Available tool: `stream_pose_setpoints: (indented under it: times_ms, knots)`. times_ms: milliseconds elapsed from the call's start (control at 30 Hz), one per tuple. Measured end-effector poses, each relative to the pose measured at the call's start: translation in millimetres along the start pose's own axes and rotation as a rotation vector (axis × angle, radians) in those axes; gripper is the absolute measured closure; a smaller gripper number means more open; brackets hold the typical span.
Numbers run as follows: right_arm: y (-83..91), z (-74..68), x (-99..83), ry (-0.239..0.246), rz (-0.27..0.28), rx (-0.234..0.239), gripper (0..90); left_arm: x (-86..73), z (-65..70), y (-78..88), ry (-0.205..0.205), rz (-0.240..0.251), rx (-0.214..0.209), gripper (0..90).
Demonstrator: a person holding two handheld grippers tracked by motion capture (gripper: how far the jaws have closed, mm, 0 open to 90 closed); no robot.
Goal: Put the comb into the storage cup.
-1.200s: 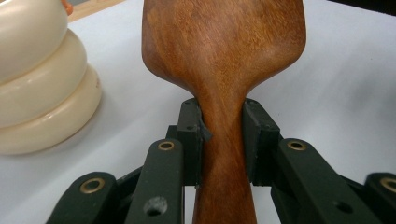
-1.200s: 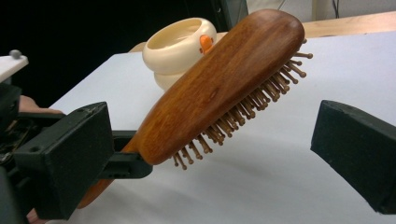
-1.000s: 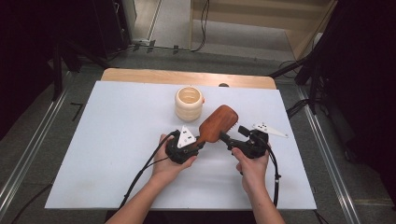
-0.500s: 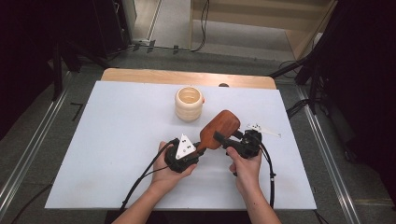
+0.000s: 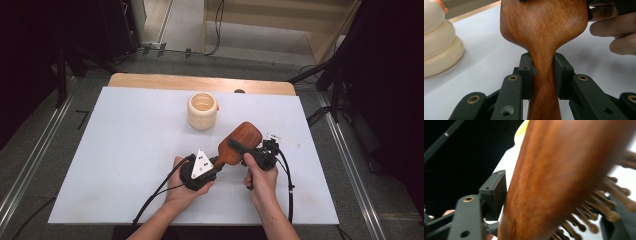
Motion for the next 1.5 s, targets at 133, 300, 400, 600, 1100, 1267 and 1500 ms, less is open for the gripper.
stream_pose_setpoints:
  times_ms: [133,300,400,600,1100,1267,1500]
  knots:
    - [-0.2,3.3,-1.4,-0.03,-0.006,0.085,45.3,-1.3,-2.7,-2.1,0.038,-0.008,-0.041,70.4]
    - [6.6,-2.8,1.3,0.032,0.041,0.113,52.2,-0.9,-7.8,1.0,0.09,-0.006,-0.066,36.9]
    - [10.0,-2.5,3.1,0.051,0.057,0.121,52.6,-2.2,-11.3,6.4,0.116,-0.005,-0.051,24.2]
    - [19.5,-3.6,7.6,0.067,0.087,0.161,53.5,-8.2,-26.3,23.1,0.174,0.004,-0.033,13.6]
    - [31.3,-18.5,15.7,0.2,0.141,0.166,53.8,-35.5,-69.9,72.7,0.268,0.052,0.035,2.1]
    - [33.7,-22.2,19.0,0.23,0.147,0.156,53.9,-45.6,-80.2,88.0,0.281,0.068,0.042,0.0]
    - [36.4,-25.9,23.8,0.259,0.164,0.155,53.8,-53.1,-88.8,109.6,0.274,0.09,0.063,0.0]
Point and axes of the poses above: each handheld gripper's, and its own axes: y roughly backward along the jaws, x roughly out of its top, z roughly to its right, the point moved 2 cm from there along -y, roughly forward along the jaws, and after that the axes turned 1 degree about -y, right-handed, at the moved point
